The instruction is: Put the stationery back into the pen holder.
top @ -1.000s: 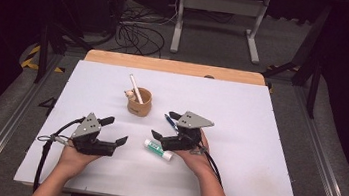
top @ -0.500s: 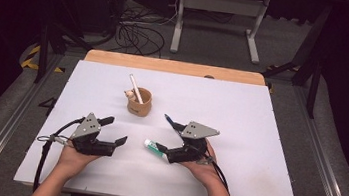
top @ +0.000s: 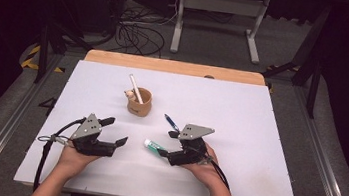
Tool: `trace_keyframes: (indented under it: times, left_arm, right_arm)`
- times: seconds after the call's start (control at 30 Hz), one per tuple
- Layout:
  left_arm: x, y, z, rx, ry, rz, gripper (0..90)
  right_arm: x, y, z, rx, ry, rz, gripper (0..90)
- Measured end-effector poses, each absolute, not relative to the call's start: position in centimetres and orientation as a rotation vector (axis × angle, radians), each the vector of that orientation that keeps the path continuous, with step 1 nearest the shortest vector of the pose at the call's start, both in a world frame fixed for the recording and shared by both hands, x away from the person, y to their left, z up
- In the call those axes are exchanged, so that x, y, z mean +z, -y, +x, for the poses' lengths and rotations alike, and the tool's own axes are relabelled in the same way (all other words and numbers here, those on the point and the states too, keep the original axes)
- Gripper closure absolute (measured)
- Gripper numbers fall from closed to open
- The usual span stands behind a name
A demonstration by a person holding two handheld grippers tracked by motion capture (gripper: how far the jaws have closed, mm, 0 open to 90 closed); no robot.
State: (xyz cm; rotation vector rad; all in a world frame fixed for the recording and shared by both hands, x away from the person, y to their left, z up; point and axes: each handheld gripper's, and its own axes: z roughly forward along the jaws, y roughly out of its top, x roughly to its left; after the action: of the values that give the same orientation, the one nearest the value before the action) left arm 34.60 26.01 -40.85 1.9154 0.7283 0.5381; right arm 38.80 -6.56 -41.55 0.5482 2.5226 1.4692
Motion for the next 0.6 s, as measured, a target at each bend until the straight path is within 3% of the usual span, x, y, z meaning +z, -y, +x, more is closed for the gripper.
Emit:
trace_keyframes:
  times: [0.6]
  left_arm:
    - [-40.83, -26.05, 34.58, 0.544, -0.730, 1.917, 19.1]
  right_arm:
    - [-42.47, 6.10, 38.33, 1.270, -2.653, 0.525, 37.7]
